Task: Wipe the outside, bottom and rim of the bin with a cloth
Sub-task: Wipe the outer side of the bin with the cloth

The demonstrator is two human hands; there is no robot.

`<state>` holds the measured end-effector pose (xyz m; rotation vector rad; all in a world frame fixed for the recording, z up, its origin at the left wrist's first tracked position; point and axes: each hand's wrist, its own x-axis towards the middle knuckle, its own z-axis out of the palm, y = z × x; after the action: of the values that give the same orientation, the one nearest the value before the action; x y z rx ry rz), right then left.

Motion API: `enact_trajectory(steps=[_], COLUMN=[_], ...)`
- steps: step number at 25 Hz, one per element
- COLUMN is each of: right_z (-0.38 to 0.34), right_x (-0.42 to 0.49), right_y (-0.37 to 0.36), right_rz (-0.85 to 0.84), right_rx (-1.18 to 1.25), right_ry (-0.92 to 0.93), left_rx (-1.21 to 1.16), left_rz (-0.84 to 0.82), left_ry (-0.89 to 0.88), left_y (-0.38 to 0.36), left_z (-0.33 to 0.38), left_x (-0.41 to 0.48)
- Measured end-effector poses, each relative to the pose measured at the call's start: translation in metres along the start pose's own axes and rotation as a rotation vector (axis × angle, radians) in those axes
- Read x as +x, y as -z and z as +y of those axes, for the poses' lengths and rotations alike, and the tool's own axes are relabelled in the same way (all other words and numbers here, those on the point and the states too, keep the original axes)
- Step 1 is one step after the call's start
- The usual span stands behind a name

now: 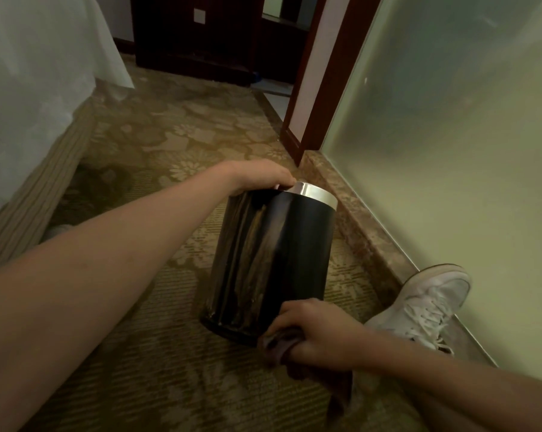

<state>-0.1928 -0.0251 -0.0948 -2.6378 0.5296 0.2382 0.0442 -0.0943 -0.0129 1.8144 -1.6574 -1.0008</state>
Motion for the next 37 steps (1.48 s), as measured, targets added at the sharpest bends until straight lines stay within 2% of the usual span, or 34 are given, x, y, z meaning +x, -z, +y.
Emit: enact_trajectory(steps=[1, 2, 4, 7, 9, 13, 15, 18, 21, 24, 25, 28, 29, 31, 34, 37], right_z=[0.002, 0.005, 0.012, 0.027, 0.029, 0.019, 0.013, 0.009, -0.003, 0.000, 0.000, 0.009, 0.014, 0.021, 0.031, 0.033], right_x=[0.001, 0.001, 0.002, 0.015, 0.032, 0.071, 0.073, 0.045, 0.001, -0.011, -0.011, -0.013, -0.013, -0.009, 0.008, 0.029], right_y=[0.014, 0.028, 0.060, 0.100, 0.116, 0.115, 0.103, 0.053, -0.013, -0.031, -0.026, 0.005, 0.020, 0.053, 0.087, 0.090], right_rz=[-0.077, -0.083, 0.107, 0.487, 0.636, 0.686, 0.705, 0.593, 0.342, 0.228, 0.186, -0.021, 0.005, 0.220, 0.650, 0.736], right_rx=[0.198, 0.353, 0.431, 0.138, -0.040, -0.388, -0.458, -0.428, -0.447, -0.385, -0.278, 0.303, 0.428, 0.469, 0.107, -0.169], right_ry=[-0.048, -0.087, -0.114, -0.146, -0.159, -0.150, -0.170, -0.090, 0.115, 0.088, 0.060, -0.028, -0.049, -0.079, -0.085, -0.160], left_rx=[0.001, 0.007, -0.013, -0.139, -0.251, -0.374, -0.365, -0.359, -0.367, -0.335, -0.309, -0.251, -0.246, -0.255, -0.298, -0.282], left_rz=[0.005, 0.007, 0.001, 0.025, 0.080, 0.082, 0.073, 0.090, 0.103, 0.088, 0.076, 0.006, -0.012, -0.037, -0.047, 0.027], left_ry=[-0.002, 0.006, 0.054, 0.139, 0.149, 0.100, 0.097, 0.112, 0.115, 0.106, 0.098, 0.063, 0.064, 0.070, 0.059, 0.053], left_y=[0.000, 0.001, 0.005, 0.012, 0.013, 0.004, -0.001, 0.000, 0.000, -0.004, -0.006, -0.012, -0.012, -0.012, -0.015, -0.020], left_z=[-0.002, -0.005, -0.011, -0.020, -0.026, -0.023, -0.020, -0.016, -0.012, -0.004, -0.003, 0.007, 0.008, 0.008, 0.007, 0.008], left_x=[0.001, 0.002, 0.002, -0.002, 0.001, 0.002, 0.003, -0.002, -0.004, -0.006, -0.006, -0.008, -0.007, -0.005, 0.002, 0.006])
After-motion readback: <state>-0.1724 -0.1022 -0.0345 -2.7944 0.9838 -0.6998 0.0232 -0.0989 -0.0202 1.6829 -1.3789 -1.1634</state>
